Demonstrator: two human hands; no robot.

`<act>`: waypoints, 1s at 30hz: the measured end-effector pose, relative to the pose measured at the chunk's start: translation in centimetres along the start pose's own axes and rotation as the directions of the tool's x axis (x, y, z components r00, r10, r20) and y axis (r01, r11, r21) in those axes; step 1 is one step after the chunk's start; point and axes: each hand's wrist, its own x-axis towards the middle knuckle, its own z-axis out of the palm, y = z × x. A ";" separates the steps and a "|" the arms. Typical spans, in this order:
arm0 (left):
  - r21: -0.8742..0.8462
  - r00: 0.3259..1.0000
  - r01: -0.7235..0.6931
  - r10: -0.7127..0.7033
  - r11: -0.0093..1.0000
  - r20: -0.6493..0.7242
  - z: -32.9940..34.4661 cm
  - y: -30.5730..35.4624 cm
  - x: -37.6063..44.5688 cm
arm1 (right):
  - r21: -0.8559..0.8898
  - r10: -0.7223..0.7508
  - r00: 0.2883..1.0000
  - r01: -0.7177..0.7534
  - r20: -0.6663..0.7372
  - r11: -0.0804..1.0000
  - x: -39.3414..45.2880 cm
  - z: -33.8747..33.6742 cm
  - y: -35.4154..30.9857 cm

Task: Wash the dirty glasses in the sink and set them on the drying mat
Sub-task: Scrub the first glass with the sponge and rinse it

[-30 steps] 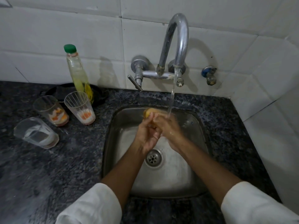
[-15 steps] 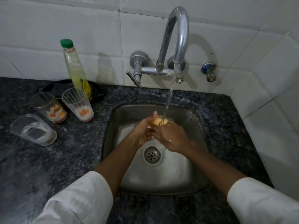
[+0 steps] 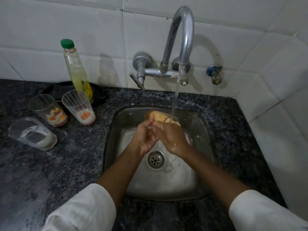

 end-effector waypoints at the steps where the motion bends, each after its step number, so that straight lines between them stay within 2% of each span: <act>1: 0.134 0.998 0.038 -0.032 0.990 -0.049 -0.1 0.5 0.2 | -0.308 -0.104 0.990 0.129 0.096 0.943 -0.4 -0.3 0.6; 2: 0.225 0.996 0.071 -0.056 0.972 -0.073 -0.3 0.6 0.3 | -0.440 -0.108 0.980 0.173 0.169 0.881 -0.5 -0.6 1.1; 3: 0.243 0.994 0.091 -0.074 0.966 -0.077 -0.2 0.3 0.0 | -0.432 -0.063 0.981 0.138 0.183 0.891 -0.5 -0.7 1.2; 4: 0.194 0.996 0.076 -0.068 0.978 -0.051 -0.2 -0.2 -0.4 | -0.247 0.011 0.992 0.021 0.128 0.969 -0.4 -0.5 0.7; 5: 0.056 0.998 0.057 -0.057 0.997 0.001 0.0 -0.6 -0.8 | 0.089 0.101 0.994 -0.105 0.050 0.990 -0.1 -0.2 0.0; 6: -0.094 0.998 0.058 -0.054 0.994 0.041 0.1 -0.9 -0.9 | 0.391 0.247 0.969 -0.227 0.001 0.892 0.3 0.2 -0.7; 7: -0.215 0.995 0.066 -0.049 0.974 0.085 0.1 -1.1 -0.9 | 0.464 0.260 0.965 -0.219 -0.026 0.858 0.4 0.1 -1.3; 8: -0.224 0.993 0.067 -0.044 0.972 0.106 0.1 -0.8 -0.8 | 0.249 0.126 0.991 -0.112 -0.037 0.962 0.2 -0.2 -1.2; 9: -0.154 0.993 0.077 -0.062 0.985 0.102 0.0 -0.4 -0.4 | -0.107 -0.029 0.998 0.035 0.064 0.994 0.0 -0.3 -0.6; 10: -0.026 0.995 0.091 -0.090 0.995 0.036 0.1 0.1 -0.3 | -0.407 -0.066 0.969 0.160 0.236 0.899 -0.2 -0.7 0.2; 11: 0.070 0.992 0.121 -0.119 0.990 -0.040 0.2 0.4 0.0 | -0.495 -0.033 0.938 0.211 0.344 0.843 -0.3 -1.0 1.3; 12: 0.112 0.985 0.142 -0.129 0.984 -0.117 0.4 0.4 0.0 | -0.429 0.013 0.929 0.158 0.371 0.889 -0.4 -1.1 1.8; 13: 0.101 0.977 0.156 -0.138 0.983 -0.161 0.6 0.1 -0.1 | -0.187 0.054 0.936 0.013 0.347 0.982 -0.8 -1.1 1.5; 14: 0.086 0.974 0.132 -0.112 0.988 -0.199 1.0 -0.1 -0.3 | 0.173 0.114 0.960 -0.162 0.255 0.972 -0.9 -0.7 1.0; 15: 0.075 0.968 0.073 -0.052 0.995 -0.246 1.3 -0.5 -0.1 | 0.557 0.278 0.948 -0.317 0.155 0.768 -0.9 -0.1 0.5; 16: 0.104 0.949 -0.001 0.034 0.995 -0.313 1.5 -1.0 -0.2 | 0.799 0.471 0.867 -0.397 0.164 0.452 -1.0 0.6 0.0; 17: 0.190 0.912 -0.080 0.149 0.978 -0.381 1.6 -1.3 -0.2 | 0.898 0.589 0.767 -0.414 0.254 0.152 -1.3 1.3 -0.2; 18: 0.349 0.863 -0.148 0.293 0.925 -0.412 1.4 -1.4 -0.2 | 0.914 0.641 0.683 -0.397 0.350 -0.077 -1.6 1.8 -0.2; 19: 0.512 0.832 -0.206 0.424 0.834 -0.356 1.3 -1.5 -0.4 | 0.902 0.653 0.630 -0.366 0.420 -0.228 -1.9 2.2 -0.1; 20: 0.635 0.818 -0.278 0.524 0.721 -0.237 1.4 -1.5 -0.9 | 0.889 0.653 0.604 -0.329 0.457 -0.317 -2.1 2.4 -0.1; 22: 0.746 0.801 -0.400 0.599 0.533 0.001 1.6 -1.8 -1.9 | 0.874 0.681 0.549 -0.272 0.485 -0.403 -2.0 2.9 -0.2; 24: 0.787 0.766 -0.467 0.629 0.402 0.133 1.7 -2.3 -2.5 | 0.861 0.705 0.496 -0.254 0.507 -0.441 -1.9 3.4 -0.3; 26: 0.799 0.726 -0.514 0.654 0.313 0.210 1.7 -2.7 -2.8 | 0.859 0.709 0.485 -0.252 0.511 -0.446 -1.9 3.7 -0.3; 28: 0.790 0.711 -0.542 0.658 0.287 0.249 1.6 -2.7 -3.0 | 0.862 0.709 0.493 -0.240 0.504 -0.447 -2.0 3.7 -0.1; 30: 0.779 0.729 -0.532 0.647 0.331 0.223 1.5 -2.1 -3.0 | 0.879 0.713 0.517 -0.233 0.474 -0.416 -2.1 3.4 -0.2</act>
